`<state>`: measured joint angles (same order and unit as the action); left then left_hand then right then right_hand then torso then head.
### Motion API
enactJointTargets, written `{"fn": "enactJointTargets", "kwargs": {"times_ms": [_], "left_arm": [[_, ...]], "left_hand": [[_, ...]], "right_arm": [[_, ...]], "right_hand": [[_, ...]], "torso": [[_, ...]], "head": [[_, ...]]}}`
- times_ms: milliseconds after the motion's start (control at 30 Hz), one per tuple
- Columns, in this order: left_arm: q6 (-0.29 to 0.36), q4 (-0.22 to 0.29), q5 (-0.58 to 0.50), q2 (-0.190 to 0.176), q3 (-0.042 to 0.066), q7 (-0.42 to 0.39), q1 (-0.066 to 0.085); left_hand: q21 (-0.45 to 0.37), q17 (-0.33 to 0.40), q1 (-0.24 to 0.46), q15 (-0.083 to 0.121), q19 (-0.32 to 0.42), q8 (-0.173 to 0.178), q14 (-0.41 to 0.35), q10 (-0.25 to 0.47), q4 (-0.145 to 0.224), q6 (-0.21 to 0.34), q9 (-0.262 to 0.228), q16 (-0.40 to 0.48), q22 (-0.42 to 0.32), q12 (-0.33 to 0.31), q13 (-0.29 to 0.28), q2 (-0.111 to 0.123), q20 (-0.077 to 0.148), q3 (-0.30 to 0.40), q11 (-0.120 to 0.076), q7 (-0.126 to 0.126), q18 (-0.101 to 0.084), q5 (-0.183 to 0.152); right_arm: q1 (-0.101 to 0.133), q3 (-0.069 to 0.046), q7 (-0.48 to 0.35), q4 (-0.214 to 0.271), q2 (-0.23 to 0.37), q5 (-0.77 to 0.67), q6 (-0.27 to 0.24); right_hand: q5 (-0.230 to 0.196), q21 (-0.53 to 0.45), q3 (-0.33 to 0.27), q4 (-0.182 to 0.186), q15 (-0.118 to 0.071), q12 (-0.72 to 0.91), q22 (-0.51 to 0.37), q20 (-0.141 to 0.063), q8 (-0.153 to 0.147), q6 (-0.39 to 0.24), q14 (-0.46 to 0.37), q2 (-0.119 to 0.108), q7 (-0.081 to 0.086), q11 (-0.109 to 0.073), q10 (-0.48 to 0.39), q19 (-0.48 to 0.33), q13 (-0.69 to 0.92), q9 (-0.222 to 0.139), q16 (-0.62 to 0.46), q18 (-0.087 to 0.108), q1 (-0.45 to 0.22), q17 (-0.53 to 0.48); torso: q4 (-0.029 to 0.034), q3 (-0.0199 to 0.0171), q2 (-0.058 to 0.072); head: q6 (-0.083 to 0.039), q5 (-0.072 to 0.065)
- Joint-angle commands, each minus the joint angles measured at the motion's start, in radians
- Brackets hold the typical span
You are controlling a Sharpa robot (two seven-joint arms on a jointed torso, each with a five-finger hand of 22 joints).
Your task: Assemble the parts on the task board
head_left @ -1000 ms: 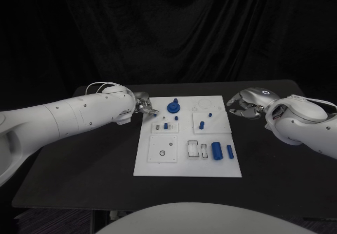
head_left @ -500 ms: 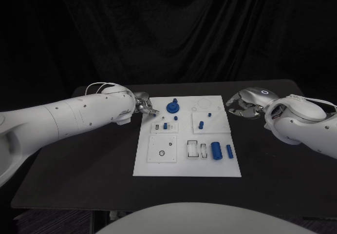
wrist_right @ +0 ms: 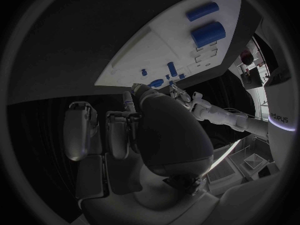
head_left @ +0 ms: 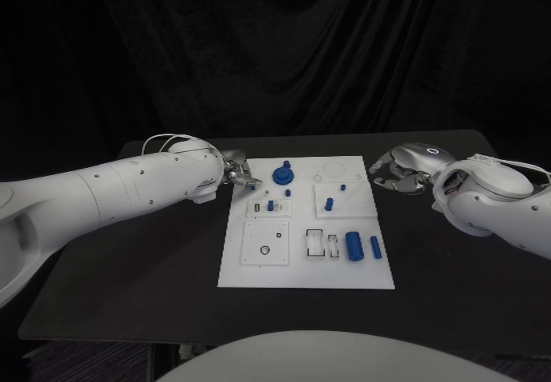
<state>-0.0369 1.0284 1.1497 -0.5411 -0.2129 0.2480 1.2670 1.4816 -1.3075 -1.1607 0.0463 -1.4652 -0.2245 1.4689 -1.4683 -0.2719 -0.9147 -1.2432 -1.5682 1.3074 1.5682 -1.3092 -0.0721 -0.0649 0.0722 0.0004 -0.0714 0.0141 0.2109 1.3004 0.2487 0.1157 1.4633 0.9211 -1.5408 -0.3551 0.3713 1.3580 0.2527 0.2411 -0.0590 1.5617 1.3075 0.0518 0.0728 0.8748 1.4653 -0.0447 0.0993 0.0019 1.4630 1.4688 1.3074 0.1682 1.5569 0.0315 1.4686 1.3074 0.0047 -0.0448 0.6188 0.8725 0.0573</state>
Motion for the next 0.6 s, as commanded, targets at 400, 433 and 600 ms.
{"fn": "enactJointTargets", "kwargs": {"times_ms": [400, 433, 600], "left_arm": [[0.009, -0.02, -0.003, 0.015, 0.001, -0.011, -0.005], [0.01, -0.02, -0.003, 0.015, 0.001, -0.013, -0.005], [0.012, -0.022, -0.003, 0.015, 0.001, -0.019, -0.007]], "left_hand": [[-0.009, -0.263, -0.033, -0.008, -0.012, 0.026, 0.102, -0.102, 0.008, 0.001, 0.009, -0.003, 0.192, 0.003, -0.262, -0.016, -0.009, 0.023, 0.007, 0.0, 0.019, 0.09], [-0.009, -0.263, -0.038, -0.008, -0.012, 0.028, 0.102, -0.102, 0.012, 0.001, 0.01, -0.003, 0.193, 0.003, -0.262, -0.016, -0.009, 0.027, 0.007, 0.0, 0.019, 0.103], [-0.012, -0.263, -0.067, -0.007, -0.01, 0.037, 0.102, -0.102, 0.031, 0.002, 0.01, -0.003, 0.193, 0.003, -0.262, -0.014, -0.008, 0.058, 0.005, 0.002, 0.019, 0.138]], "right_arm": [[-0.003, 0.0, 0.014, 0.004, 0.002, -0.003, 0.013], [-0.003, 0.0, 0.014, 0.004, 0.002, -0.003, 0.013], [-0.003, 0.0, 0.014, 0.004, 0.002, -0.003, 0.014]], "right_hand": [[0.005, -0.005, 0.004, 0.002, 0.002, -0.005, 0.194, 0.002, -0.003, 0.005, 0.101, 0.002, 0.002, 0.003, 0.089, 0.007, 0.246, -0.002, -0.002, 0.02, -0.006, 0.254], [0.005, -0.005, 0.004, 0.002, 0.002, -0.005, 0.194, 0.002, -0.003, 0.005, 0.101, 0.002, 0.002, 0.003, 0.089, 0.007, 0.246, -0.002, -0.002, 0.02, -0.006, 0.254], [0.005, -0.005, 0.004, 0.002, 0.002, -0.005, 0.194, 0.002, -0.003, 0.005, 0.101, 0.002, 0.002, 0.003, 0.089, 0.007, 0.246, -0.002, -0.002, 0.02, -0.006, 0.254]], "torso": [[-0.0012, 0.0006, 0.0], [-0.001, 0.0006, 0.0], [-0.0008, 0.0004, 0.0]], "head": [[0.0, 0.003], [0.0, 0.003], [0.0, 0.003]]}}
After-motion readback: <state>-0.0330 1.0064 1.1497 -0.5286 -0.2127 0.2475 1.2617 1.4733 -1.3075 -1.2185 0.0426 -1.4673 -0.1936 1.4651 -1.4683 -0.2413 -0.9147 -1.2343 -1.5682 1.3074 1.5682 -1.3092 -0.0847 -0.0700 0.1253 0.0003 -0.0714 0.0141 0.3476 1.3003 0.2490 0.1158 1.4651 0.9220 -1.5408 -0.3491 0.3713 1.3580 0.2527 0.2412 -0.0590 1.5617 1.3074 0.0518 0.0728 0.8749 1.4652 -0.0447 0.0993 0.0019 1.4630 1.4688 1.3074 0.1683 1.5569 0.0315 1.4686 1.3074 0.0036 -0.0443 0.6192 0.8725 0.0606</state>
